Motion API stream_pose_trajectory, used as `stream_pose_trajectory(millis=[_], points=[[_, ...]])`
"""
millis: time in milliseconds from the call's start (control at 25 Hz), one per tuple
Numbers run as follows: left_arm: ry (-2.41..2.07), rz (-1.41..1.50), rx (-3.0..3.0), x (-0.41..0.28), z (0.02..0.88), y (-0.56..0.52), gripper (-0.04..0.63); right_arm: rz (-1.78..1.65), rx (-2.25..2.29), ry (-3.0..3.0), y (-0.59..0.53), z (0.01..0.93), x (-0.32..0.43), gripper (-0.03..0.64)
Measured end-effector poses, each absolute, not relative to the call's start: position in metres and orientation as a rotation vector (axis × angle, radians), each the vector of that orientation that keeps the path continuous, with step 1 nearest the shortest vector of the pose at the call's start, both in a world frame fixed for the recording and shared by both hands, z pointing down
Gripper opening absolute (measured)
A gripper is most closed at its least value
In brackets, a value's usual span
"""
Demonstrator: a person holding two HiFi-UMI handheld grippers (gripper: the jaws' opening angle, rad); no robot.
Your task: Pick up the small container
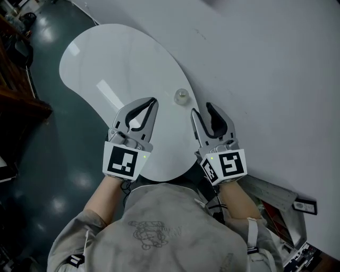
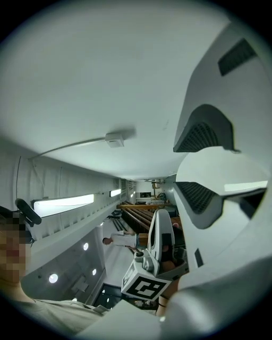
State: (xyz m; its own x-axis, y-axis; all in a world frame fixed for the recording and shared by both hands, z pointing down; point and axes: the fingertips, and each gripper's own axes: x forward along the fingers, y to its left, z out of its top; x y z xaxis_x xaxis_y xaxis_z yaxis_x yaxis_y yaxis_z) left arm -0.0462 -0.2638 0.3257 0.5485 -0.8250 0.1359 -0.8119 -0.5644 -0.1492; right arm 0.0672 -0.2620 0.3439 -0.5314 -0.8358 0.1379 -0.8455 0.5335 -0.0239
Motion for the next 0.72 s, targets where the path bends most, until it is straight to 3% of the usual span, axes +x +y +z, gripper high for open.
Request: stream_pose_trajectory(millis=[240,720], points=[[1.415,-0.264,-2.672,-0.035,0.325,-0.291,0.020,0.067,1.493,-2.666,-0.303,0.344,0.066,0.233],[1.412,-0.309,-2.694,-0.025,0.369,-0.345,0.018,0.083,1.463,-2.633,-0.371,0.413,0.056,0.282]])
